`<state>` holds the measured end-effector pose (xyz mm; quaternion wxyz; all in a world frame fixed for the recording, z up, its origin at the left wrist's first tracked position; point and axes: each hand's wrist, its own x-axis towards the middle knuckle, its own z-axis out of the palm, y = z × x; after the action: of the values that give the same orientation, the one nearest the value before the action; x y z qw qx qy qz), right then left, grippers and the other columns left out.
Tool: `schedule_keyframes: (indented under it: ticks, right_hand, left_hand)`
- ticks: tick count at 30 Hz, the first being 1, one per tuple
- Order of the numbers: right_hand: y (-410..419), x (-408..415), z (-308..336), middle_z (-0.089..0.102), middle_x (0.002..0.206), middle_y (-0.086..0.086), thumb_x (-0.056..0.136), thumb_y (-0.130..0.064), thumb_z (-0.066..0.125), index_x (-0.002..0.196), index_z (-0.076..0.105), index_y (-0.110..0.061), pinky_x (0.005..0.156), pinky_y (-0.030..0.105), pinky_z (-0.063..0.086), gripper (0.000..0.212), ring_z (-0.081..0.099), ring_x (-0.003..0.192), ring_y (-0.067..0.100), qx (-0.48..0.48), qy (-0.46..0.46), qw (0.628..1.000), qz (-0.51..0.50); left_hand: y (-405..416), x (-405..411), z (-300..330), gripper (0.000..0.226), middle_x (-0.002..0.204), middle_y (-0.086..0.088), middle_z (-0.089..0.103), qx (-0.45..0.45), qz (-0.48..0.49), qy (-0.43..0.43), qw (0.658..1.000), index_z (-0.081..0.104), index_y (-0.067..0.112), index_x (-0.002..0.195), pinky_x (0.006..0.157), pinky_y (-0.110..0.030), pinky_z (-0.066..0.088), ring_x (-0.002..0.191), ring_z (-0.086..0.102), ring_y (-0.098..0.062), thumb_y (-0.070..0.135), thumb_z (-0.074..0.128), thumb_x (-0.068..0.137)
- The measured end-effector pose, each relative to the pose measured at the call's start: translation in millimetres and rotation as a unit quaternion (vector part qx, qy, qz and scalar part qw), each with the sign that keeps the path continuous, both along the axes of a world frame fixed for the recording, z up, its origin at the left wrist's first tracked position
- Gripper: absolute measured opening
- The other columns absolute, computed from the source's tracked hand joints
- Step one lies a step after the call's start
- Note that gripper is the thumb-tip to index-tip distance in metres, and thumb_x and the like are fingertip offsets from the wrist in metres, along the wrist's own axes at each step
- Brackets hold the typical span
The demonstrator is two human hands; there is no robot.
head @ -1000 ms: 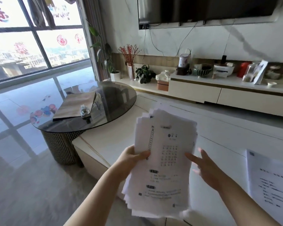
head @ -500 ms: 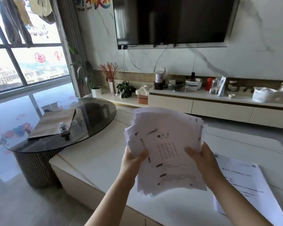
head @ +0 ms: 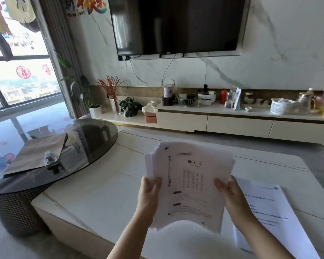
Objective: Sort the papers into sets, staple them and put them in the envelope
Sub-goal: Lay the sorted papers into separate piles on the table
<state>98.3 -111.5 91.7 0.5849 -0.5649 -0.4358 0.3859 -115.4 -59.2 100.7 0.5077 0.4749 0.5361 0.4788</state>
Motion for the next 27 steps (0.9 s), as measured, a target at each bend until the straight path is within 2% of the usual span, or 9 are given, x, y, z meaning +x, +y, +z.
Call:
schedule_keyframes:
  ticks: [3, 6, 11, 14, 17, 19, 21, 24, 27]
  right_hand:
    - [0.9, 6.0, 3.2, 0.069, 0.101, -0.001, 0.092, -0.012, 0.057, 0.116, 0.053, -0.020, 0.069, 0.021, 0.049, 0.025, 0.066, 0.091, 0.011, 0.014, 0.031, 0.999, 0.003]
    - [5.5, 1.8, 0.4, 0.067, 0.104, -0.001, 0.093, -0.008, 0.056, 0.120, 0.050, -0.019, 0.067, 0.020, 0.050, 0.030, 0.065, 0.092, 0.009, 0.002, 0.022, 1.000, 0.008]
    - [11.6, -0.7, 12.3, 0.065, 0.105, 0.006, 0.097, -0.015, 0.050, 0.117, 0.050, -0.019, 0.075, 0.033, 0.055, 0.020, 0.065, 0.097, 0.022, 0.025, -0.017, 1.000, -0.002]
    - [7.8, 4.6, 12.4, 0.063, 0.111, -0.002, 0.095, -0.020, 0.055, 0.122, 0.046, -0.023, 0.088, 0.039, 0.051, 0.029, 0.063, 0.101, 0.016, 0.009, -0.005, 1.000, -0.010]
    - [0.8, 7.8, 5.0, 0.061, 0.116, -0.007, 0.095, -0.017, 0.056, 0.131, 0.040, -0.027, 0.094, 0.037, 0.047, 0.041, 0.059, 0.106, 0.011, -0.026, -0.019, 0.999, 0.000]
    - [-2.8, 10.8, 2.4, 0.062, 0.119, -0.006, 0.096, -0.016, 0.054, 0.132, 0.041, -0.027, 0.098, 0.039, 0.046, 0.040, 0.059, 0.109, 0.011, -0.047, -0.026, 0.999, 0.005]
    - [-4.0, 10.2, 2.2, 0.065, 0.117, -0.004, 0.098, -0.018, 0.049, 0.127, 0.049, -0.024, 0.100, 0.043, 0.046, 0.029, 0.061, 0.109, 0.013, -0.056, -0.038, 0.998, 0.008]
    - [-4.7, 2.6, 7.8, 0.067, 0.109, -0.001, 0.100, -0.020, 0.044, 0.120, 0.054, -0.019, 0.090, 0.039, 0.051, 0.022, 0.063, 0.104, 0.017, -0.047, -0.032, 0.998, 0.005]
    - [-7.8, 5.3, 18.6, 0.066, 0.105, -0.001, 0.099, -0.019, 0.046, 0.117, 0.051, -0.019, 0.078, 0.029, 0.049, 0.018, 0.063, 0.098, 0.014, -0.024, -0.018, 1.000, -0.005]
  left_hand:
    - [0.2, -4.5, 2.3, 0.027, 0.104, -0.011, 0.062, 0.014, -0.034, -0.018, 0.999, 0.047, 0.017, 0.106, 0.076, -0.044, 0.058, 0.092, 0.064, -0.028, 0.024, 0.066, 0.088]
    - [0.8, 2.3, -1.3, 0.036, 0.104, -0.009, 0.063, 0.008, -0.051, -0.030, 0.998, 0.048, 0.020, 0.108, 0.071, -0.036, 0.059, 0.092, 0.066, -0.025, 0.018, 0.073, 0.082]
    - [7.1, 16.4, 4.1, 0.024, 0.105, -0.012, 0.062, 0.034, -0.020, 0.001, 0.999, 0.048, 0.023, 0.102, 0.080, -0.052, 0.056, 0.094, 0.063, -0.029, 0.015, 0.065, 0.088]
    - [3.7, 12.5, 5.0, 0.026, 0.105, -0.008, 0.060, 0.032, -0.023, 0.014, 0.999, 0.045, 0.022, 0.102, 0.080, -0.050, 0.056, 0.094, 0.063, -0.027, 0.016, 0.066, 0.087]
    - [-3.8, 7.7, -3.2, 0.034, 0.109, -0.004, 0.060, 0.012, -0.051, 0.031, 0.998, 0.044, 0.021, 0.114, 0.085, -0.046, 0.054, 0.099, 0.062, -0.023, 0.014, 0.065, 0.088]
    - [-6.5, 7.7, -10.0, 0.038, 0.113, -0.001, 0.059, 0.004, -0.070, 0.047, 0.996, 0.043, 0.022, 0.122, 0.089, -0.046, 0.053, 0.103, 0.060, -0.021, 0.013, 0.061, 0.090]
    - [-7.5, 12.2, -12.8, 0.024, 0.111, -0.004, 0.059, -0.004, -0.062, 0.071, 0.996, 0.046, 0.020, 0.113, 0.090, -0.048, 0.051, 0.101, 0.059, -0.022, 0.010, 0.054, 0.093]
    - [-7.0, 22.8, -8.8, 0.006, 0.103, -0.016, 0.059, -0.004, -0.022, 0.085, 0.996, 0.048, 0.011, 0.093, 0.087, -0.051, 0.049, 0.091, 0.057, -0.029, 0.007, 0.045, 0.095]
    - [-4.3, 25.7, -1.1, 0.001, 0.103, -0.016, 0.057, 0.010, -0.008, 0.066, 0.998, 0.046, 0.009, 0.096, 0.085, -0.051, 0.048, 0.094, 0.057, -0.033, 0.009, 0.045, 0.096]
